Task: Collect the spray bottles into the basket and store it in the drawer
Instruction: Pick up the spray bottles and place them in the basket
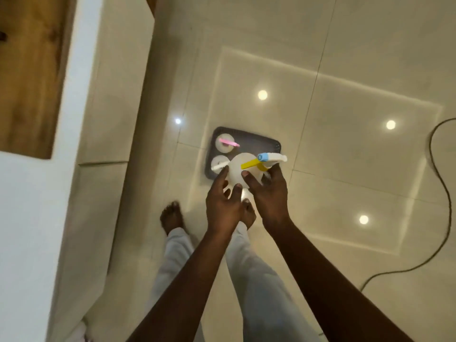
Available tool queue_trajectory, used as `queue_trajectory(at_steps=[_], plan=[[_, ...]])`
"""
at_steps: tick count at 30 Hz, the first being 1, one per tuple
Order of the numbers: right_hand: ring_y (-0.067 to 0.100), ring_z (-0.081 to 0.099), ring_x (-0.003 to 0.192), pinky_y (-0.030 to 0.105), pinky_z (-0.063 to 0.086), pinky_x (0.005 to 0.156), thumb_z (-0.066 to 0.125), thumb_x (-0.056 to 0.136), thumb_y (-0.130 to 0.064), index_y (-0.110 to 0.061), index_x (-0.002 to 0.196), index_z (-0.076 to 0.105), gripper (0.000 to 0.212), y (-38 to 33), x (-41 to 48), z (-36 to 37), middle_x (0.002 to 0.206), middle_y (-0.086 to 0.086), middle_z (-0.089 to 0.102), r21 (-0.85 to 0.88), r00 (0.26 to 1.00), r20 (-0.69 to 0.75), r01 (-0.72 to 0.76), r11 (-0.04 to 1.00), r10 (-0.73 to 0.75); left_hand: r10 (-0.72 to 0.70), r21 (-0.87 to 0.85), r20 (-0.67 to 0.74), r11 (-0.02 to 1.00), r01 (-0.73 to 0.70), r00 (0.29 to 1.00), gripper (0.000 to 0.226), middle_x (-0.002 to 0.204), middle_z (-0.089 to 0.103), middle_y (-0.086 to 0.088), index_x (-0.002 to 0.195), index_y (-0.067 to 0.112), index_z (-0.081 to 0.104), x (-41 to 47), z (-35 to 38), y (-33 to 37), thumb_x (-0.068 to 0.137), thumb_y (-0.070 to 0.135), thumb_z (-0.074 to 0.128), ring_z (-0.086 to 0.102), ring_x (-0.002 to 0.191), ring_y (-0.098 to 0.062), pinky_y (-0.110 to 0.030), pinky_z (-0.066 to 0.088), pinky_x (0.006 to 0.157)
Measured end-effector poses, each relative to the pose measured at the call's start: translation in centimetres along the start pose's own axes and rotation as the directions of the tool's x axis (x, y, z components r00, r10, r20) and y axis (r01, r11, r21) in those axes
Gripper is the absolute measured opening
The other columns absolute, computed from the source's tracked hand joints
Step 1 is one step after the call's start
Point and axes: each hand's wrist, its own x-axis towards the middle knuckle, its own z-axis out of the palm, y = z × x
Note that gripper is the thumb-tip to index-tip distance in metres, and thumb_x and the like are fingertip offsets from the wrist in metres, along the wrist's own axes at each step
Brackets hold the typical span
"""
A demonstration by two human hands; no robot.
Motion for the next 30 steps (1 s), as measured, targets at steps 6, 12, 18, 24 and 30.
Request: queue_trajectory(at_steps=[6, 12, 18, 24, 30], plan=[[0.011, 0.067, 0.120, 0.040, 0.057, 0.104, 0.085, 0.087, -0.027, -0.023, 0.133, 0.062, 0.052, 8.1, 8.0, -3.3, 0.128, -0.007, 0.071, -0.209, 0.996, 0.043, 0.079, 0.975, -0.072, -0.200, -0.212, 0.004, 0.957, 0.196, 0.980, 0.056, 0.146, 0.063, 0.004, 0.151, 0.025, 0.055, 4.6, 9.5, -6.5, 0.100, 0.004, 0.060, 0.063, 0.129, -0.014, -0.019, 0.053, 0.103], [0.010, 0.065, 0.117, 0.040, 0.059, 0.095, 0.086, 0.083, -0.014, -0.016, 0.127, 0.062, 0.050, 16.2, 17.1, -3.5, 0.126, -0.006, 0.068, -0.281, 0.971, 0.105, 0.235, 0.931, -0.213, -0.311, -0.430, 0.011, 0.857, 0.285, 0.950, 0.052, 0.146, 0.065, 0.001, 0.147, 0.022, 0.060, 13.1, 15.4, -12.7, 0.098, 0.006, 0.061, 0.063, 0.133, -0.022, -0.046, 0.053, 0.112], [0.018, 0.062, 0.125, 0.048, 0.055, 0.101, 0.084, 0.081, -0.006, -0.009, 0.127, 0.060, 0.052, 23.0, 25.3, -0.9, 0.131, 0.003, 0.064, -0.356, 0.940, 0.213, 0.330, 0.874, -0.268, -0.406, -0.633, 0.018, 0.703, 0.324, 0.914, 0.073, 0.138, 0.068, -0.017, 0.141, 0.007, 0.063, 20.8, 18.3, -16.9, 0.072, 0.030, 0.067, 0.065, 0.129, -0.033, -0.044, 0.056, 0.106], [0.016, 0.064, 0.118, 0.038, 0.053, 0.100, 0.085, 0.080, -0.013, -0.009, 0.124, 0.062, 0.050, 25.7, 31.0, 1.2, 0.124, 0.001, 0.068, -0.411, 0.921, 0.251, 0.379, 0.829, -0.296, -0.345, -0.517, -0.024, 0.808, 0.284, 0.938, 0.062, 0.130, 0.072, -0.013, 0.135, 0.013, 0.066, 26.0, 20.4, -19.2, 0.078, 0.036, 0.061, 0.067, 0.125, -0.029, -0.051, 0.053, 0.110], [0.018, 0.063, 0.121, 0.035, 0.051, 0.105, 0.087, 0.081, -0.014, -0.007, 0.126, 0.062, 0.052, 26.5, 33.2, 2.2, 0.126, 0.003, 0.068, -0.415, 0.909, 0.272, 0.406, 0.814, -0.315, -0.324, -0.487, -0.020, 0.830, 0.274, 0.946, 0.042, 0.137, 0.068, -0.015, 0.142, 0.011, 0.061, 29.3, 21.7, -21.0, 0.101, 0.019, 0.054, 0.062, 0.131, -0.031, -0.053, 0.048, 0.115]])
